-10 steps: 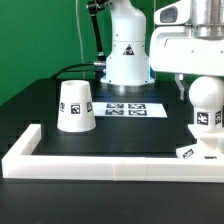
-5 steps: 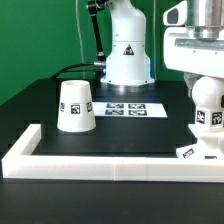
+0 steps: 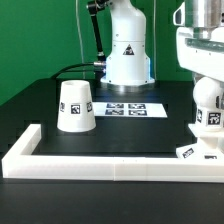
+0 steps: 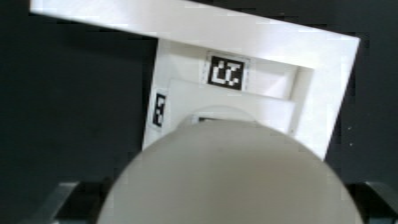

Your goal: Assemble lamp

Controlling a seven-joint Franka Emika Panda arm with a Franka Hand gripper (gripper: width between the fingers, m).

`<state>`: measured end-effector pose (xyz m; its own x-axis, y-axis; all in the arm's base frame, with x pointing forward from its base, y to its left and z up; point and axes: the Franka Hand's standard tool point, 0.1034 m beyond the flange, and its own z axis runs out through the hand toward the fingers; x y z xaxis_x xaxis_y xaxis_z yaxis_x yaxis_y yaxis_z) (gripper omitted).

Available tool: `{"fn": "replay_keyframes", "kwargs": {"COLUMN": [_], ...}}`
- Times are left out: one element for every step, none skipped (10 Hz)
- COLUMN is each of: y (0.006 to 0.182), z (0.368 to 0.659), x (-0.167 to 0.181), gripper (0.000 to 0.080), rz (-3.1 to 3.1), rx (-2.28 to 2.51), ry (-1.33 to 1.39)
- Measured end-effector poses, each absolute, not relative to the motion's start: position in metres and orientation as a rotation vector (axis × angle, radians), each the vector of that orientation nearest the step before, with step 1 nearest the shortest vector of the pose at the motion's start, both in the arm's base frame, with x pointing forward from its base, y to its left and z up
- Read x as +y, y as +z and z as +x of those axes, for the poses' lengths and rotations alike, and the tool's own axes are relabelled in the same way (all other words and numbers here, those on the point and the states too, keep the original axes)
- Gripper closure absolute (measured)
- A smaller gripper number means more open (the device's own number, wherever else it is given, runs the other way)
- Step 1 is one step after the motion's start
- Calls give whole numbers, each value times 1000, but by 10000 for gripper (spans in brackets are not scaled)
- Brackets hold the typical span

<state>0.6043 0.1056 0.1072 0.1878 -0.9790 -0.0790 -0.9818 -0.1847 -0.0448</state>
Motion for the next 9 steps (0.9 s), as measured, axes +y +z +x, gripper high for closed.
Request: {"fn": "replay_keyframes", "kwargs": {"y": [108,108,108,108,107,107,107,107,107], "z": [605,605,605,604,604,604,604,603,603], "x": [107,108,108,110,113,113,114,114,115], "gripper": [219,219,219,219,151,112,112,101,101], "rz": [-2277,-2228,-2198,-2144,-2124,-2148,-2151,-2154,-2159], "rx": [2035,2080,2108,2161,2176,2151,2148,2144,2139], "ry": [58,68,75,88,96,94,94,94,94]}}
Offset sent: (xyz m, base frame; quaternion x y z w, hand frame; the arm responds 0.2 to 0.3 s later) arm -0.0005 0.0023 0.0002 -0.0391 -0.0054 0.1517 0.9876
